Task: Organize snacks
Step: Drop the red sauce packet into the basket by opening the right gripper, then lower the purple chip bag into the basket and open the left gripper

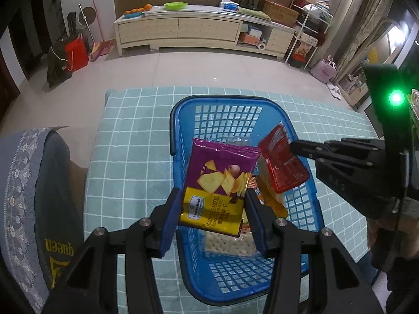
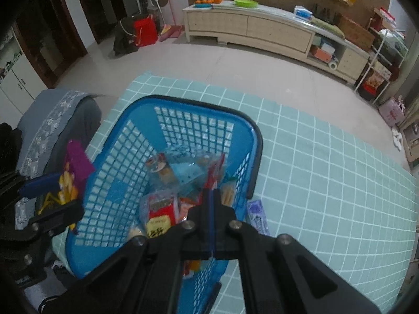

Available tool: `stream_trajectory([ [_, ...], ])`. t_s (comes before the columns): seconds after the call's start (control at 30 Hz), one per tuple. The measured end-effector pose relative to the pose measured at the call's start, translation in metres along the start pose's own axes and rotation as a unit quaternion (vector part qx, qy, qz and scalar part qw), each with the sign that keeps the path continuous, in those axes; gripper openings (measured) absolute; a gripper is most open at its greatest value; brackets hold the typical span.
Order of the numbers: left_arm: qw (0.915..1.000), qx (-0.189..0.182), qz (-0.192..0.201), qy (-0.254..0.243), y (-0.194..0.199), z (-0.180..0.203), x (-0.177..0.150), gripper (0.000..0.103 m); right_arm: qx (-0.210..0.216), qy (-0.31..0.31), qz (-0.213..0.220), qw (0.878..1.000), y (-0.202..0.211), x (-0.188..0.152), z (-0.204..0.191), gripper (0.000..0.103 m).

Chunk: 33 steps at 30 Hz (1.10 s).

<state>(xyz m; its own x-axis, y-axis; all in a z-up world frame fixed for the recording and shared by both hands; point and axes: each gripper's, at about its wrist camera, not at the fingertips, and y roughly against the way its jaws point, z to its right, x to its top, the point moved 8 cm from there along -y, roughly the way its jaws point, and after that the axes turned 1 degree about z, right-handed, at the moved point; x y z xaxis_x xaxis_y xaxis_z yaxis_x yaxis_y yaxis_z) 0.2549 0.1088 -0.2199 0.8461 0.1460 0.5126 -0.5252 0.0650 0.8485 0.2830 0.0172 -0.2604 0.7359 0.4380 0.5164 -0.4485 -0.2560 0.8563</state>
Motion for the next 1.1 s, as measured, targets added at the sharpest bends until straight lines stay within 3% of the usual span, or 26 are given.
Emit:
stream_trajectory([
  [0.1,1.0,0.0,-0.001,-0.002,0.001,0.003,-0.002,0.046,-0.012,0.005,0.005,1.0,0.001,0.002,0.002,0.01],
  [0.13,1.0,-0.001,-0.001,-0.001,0.002,0.003,-0.003,0.046,-0.008,0.006,0.003,1.0,0.003,0.0,0.002,0.028],
  [0.17,1.0,-0.001,-0.001,0.0,0.002,0.004,-0.004,0.046,-0.012,0.007,0.002,1.0,0.004,-0.001,0.004,0.055],
  [0.23,1.0,-0.001,0.0,-0.001,0.004,0.006,-0.006,0.046,-0.021,0.002,0.015,1.0,0.012,-0.003,0.008,0.083],
  [0.27,1.0,-0.002,0.001,-0.002,0.006,0.008,-0.007,0.046,-0.027,-0.002,0.032,0.999,0.02,-0.003,0.011,0.087],
  [0.37,1.0,-0.006,0.006,-0.003,0.011,0.013,-0.008,0.046,-0.03,-0.007,0.056,0.998,0.037,-0.007,0.016,0.088],
  [0.5,0.9998,-0.013,0.013,-0.005,0.018,0.021,-0.01,0.046,-0.024,-0.012,0.052,0.998,0.048,-0.018,0.018,0.088],
  [0.67,0.9995,-0.022,0.019,-0.012,0.018,0.033,-0.011,0.046,-0.031,-0.014,0.057,0.998,0.054,-0.029,0.021,0.098],
  [0.8,0.9996,-0.025,0.013,-0.004,0.008,0.033,-0.012,0.046,-0.051,-0.04,0.081,0.995,0.056,-0.035,0.032,0.099],
  [1.1,0.9992,-0.037,-0.011,0.01,-0.025,0.024,-0.017,0.046,-0.05,-0.049,0.056,0.996,0.034,-0.049,0.039,0.099],
])
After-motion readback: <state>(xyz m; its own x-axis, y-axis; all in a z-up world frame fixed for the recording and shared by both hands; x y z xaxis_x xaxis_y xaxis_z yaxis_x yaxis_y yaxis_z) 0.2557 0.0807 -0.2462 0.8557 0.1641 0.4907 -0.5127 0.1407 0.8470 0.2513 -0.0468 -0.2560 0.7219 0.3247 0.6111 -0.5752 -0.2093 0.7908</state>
